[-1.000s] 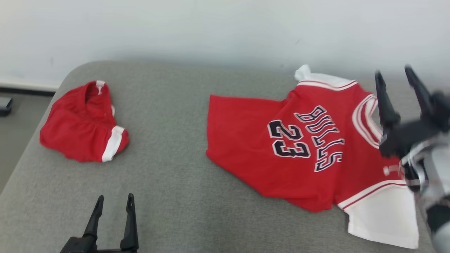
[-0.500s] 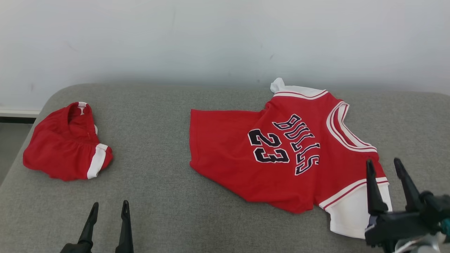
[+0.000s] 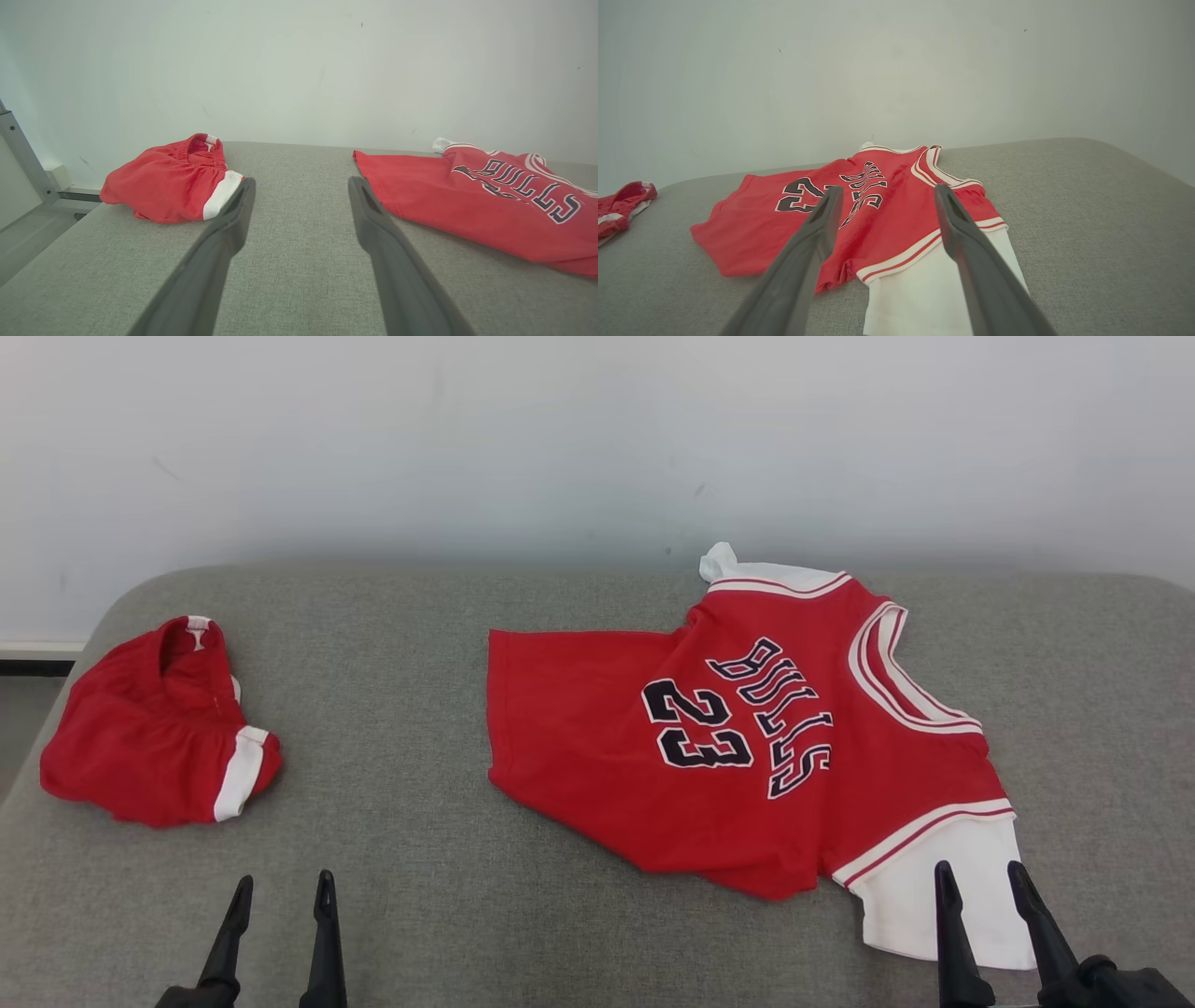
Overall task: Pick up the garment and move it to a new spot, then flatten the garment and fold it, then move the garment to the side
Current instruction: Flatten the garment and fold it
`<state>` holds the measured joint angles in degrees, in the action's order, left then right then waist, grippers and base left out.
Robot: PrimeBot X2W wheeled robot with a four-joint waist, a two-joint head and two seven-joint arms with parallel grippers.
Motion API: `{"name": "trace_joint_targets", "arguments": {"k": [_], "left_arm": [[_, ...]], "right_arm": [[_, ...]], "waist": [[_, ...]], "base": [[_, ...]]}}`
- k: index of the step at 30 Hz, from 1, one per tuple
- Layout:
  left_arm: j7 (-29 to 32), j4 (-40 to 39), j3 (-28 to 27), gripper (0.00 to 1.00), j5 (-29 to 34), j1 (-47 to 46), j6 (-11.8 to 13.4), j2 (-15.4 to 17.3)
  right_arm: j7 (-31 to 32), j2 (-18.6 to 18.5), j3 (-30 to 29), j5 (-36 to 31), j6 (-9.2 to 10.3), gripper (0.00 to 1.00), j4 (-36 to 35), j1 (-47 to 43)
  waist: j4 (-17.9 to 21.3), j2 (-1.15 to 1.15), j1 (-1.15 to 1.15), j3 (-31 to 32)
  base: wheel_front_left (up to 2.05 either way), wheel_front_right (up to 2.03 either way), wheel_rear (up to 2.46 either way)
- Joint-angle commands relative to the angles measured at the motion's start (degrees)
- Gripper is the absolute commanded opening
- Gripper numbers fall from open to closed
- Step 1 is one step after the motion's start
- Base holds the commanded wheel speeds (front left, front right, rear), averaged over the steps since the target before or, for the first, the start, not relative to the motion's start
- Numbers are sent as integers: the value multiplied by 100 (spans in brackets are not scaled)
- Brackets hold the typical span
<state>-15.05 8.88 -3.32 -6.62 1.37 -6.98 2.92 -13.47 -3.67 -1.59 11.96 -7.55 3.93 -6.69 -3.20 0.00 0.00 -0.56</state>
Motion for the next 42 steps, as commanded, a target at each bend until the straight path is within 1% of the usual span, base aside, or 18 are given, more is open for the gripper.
{"name": "trace_joint_targets", "arguments": {"k": [1,6,11,16,19,23,27,32,36,41,42], "left_arm": [[-19,-20,-19,100,23,66,26,-2],[-19,61,81,100,55,-157,4,5],[-19,398,357,100,66,-713,-40,182],[-19,1086,710,100,12,-1401,-44,427],[-16,1604,1014,100,-116,-1761,-48,609],[-15,2153,1288,100,-281,-2187,-48,846],[-15,2611,1516,100,-469,-2551,-42,1048],[96,3225,1710,100,-638,-2880,-42,1211],[296,3714,1712,100,-804,-3067,-42,1198],[363,3953,2026,100,-1129,-3167,-43,1032],[375,3975,2109,48,-1205,-3188,-43,1026]], "right_arm": [[-17,21,13,-43,13,100,-24,-20],[-14,51,92,-38,13,100,22,162],[-22,65,165,-52,13,100,89,350],[-58,73,237,-51,13,100,213,529],[-74,76,241,-42,13,100,308,622],[-103,80,259,-19,13,100,425,731],[-133,83,311,47,13,100,529,821],[-159,83,351,85,13,100,632,888],[-167,83,363,115,13,100,690,911],[-174,83,335,115,13,100,740,934],[-174,83,339,107,13,100,746,932]], "waist": [[28,0,0,-26],[172,0,0,-186],[394,0,0,-425],[726,0,0,-672],[937,0,0,-804],[1184,0,0,-950],[1364,0,0,-1045],[1492,0,0,-1100],[1527,0,0,-1114],[1517,0,0,-1107],[1506,0,0,-1096]], "base": [[0,0,0],[0,0,0],[0,0,0],[0,0,0],[0,0,0],[0,0,0],[0,0,0],[0,0,0],[0,0,0],[0,0,0],[0,0,0]]}}
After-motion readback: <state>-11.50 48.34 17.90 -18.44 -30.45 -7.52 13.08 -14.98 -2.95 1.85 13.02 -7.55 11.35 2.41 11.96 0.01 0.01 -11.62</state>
